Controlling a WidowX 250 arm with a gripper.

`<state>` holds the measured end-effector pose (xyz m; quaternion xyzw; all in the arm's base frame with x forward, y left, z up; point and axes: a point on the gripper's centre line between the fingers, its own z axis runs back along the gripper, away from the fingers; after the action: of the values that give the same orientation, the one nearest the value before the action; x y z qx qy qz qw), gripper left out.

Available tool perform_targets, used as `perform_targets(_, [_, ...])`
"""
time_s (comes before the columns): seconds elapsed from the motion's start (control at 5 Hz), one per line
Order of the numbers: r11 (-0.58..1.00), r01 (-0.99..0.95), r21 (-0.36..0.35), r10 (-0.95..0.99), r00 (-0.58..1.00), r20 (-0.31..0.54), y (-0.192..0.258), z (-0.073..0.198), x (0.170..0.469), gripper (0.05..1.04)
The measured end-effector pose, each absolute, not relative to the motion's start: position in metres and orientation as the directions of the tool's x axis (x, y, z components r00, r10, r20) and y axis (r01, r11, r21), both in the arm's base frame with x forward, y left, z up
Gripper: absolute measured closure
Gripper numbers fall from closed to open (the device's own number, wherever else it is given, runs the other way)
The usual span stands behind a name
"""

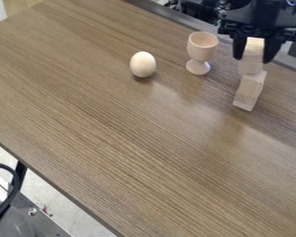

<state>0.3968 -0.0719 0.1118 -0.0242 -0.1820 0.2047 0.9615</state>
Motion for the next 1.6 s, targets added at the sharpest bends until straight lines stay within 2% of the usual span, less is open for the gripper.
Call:
perform_targets(0.4, [0.917,-0.376,-0.130,0.397,0.841,0.369,-0.070,0.121,0.392,0.539])
perform_targets(0.8, [0.943,-0.318,-0.101,0.328,0.832,0.447,-0.060,0.131,0.368,0.540])
perform_targets(1.0, [0.968,-0.235,-0.092,0.248,0.828,0.503,-0.073,0.144,0.361,0.540])
perform_targets(1.2, [0.982,-0.155,-0.110,0.190,0.832,0.522,-0.099,0.149,0.357,0.540])
perform_targets(1.4, [0.996,-0.077,-0.055,0.094,0.842,0.532,-0.123,0.150,0.356,0.539])
perform_targets(1.6, [0.998,-0.056,-0.030,0.063,0.859,0.509,-0.146,0.134,0.359,0.540])
